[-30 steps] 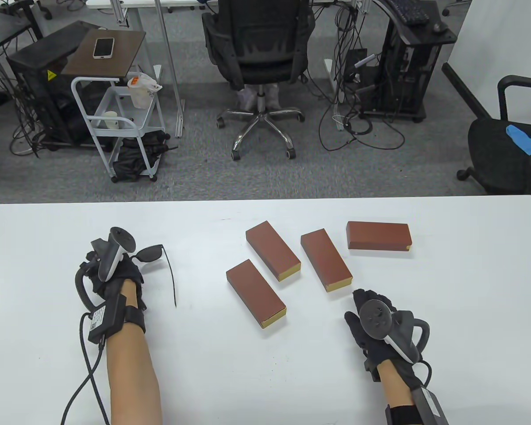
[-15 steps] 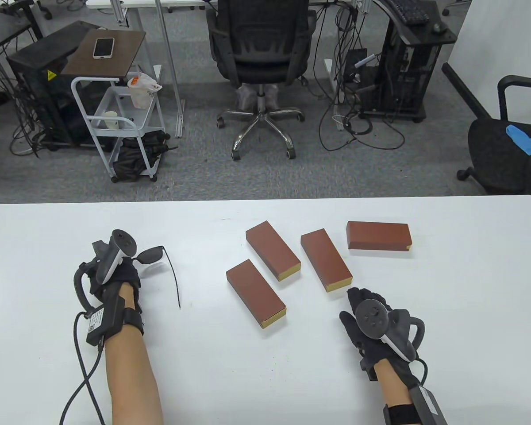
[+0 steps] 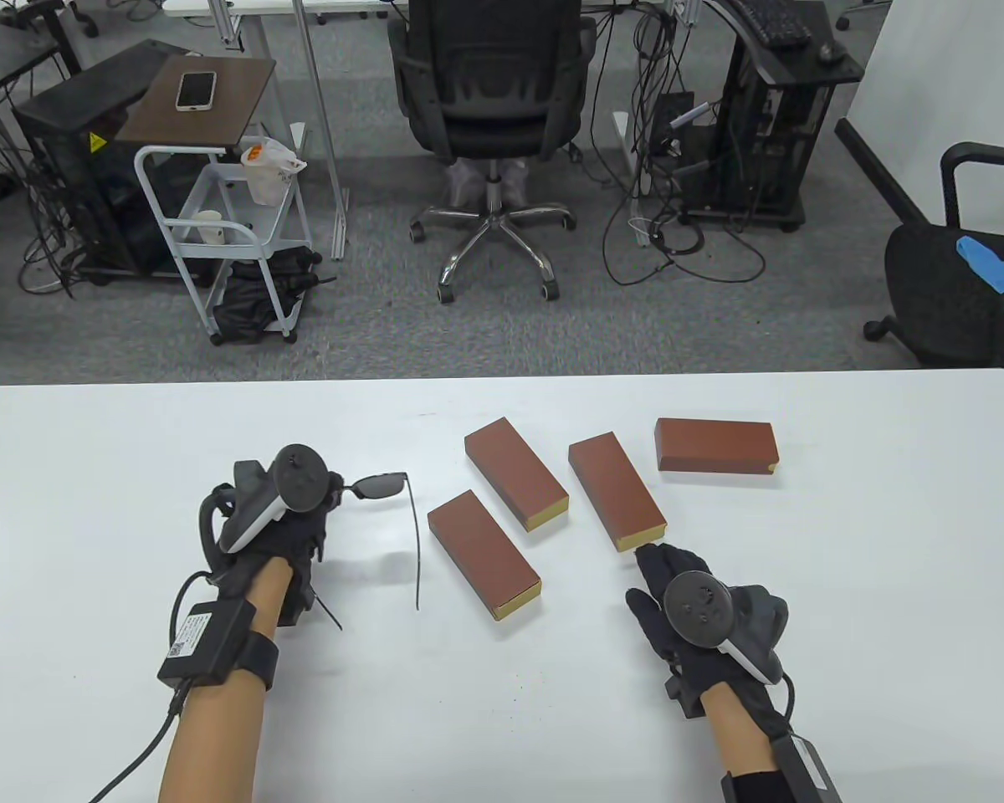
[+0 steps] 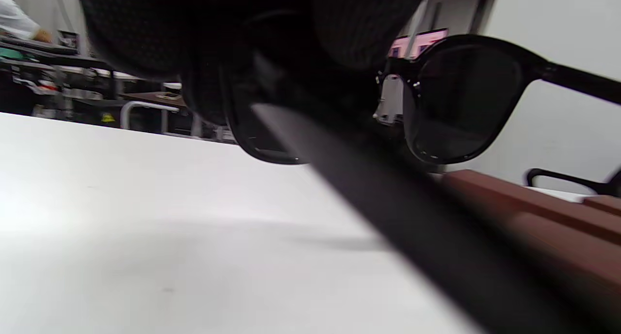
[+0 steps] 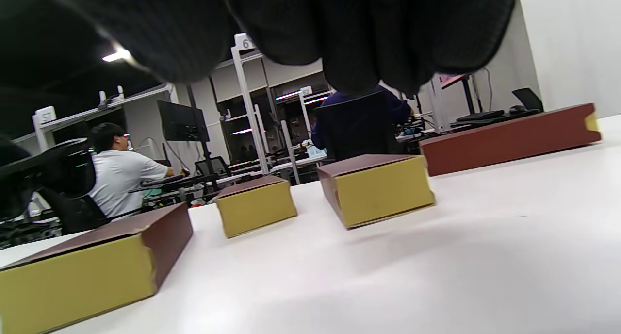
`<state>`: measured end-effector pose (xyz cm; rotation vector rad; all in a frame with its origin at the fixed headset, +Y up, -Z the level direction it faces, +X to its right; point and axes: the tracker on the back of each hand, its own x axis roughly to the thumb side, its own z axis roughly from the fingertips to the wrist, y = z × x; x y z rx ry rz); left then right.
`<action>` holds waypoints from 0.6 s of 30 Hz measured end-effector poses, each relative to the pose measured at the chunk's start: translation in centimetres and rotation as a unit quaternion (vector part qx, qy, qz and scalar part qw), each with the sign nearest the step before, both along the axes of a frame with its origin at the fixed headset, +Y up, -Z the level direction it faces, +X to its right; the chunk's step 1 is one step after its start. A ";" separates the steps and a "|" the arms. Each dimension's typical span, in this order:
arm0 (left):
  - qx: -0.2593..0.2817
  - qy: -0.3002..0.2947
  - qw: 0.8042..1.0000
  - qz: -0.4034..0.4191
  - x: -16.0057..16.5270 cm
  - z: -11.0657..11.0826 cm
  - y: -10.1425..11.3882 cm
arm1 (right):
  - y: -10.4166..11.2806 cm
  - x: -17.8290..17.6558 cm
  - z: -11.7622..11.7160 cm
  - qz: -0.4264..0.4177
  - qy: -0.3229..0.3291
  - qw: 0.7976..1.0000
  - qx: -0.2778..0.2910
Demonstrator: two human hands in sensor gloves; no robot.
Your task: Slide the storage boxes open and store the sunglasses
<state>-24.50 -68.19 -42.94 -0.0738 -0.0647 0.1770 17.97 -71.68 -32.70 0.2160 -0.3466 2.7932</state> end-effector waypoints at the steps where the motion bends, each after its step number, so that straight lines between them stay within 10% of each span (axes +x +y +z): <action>1: -0.017 -0.021 1.000 0.017 1.3 0.5 0.0 | 0.1 -0.3 0.1 0.004 0.008 1.000 0.002; 18: 0.006 -0.238 0.968 0.075 15.0 7.2 1.7 | 0.7 -2.2 0.4 -0.139 0.086 0.986 -0.014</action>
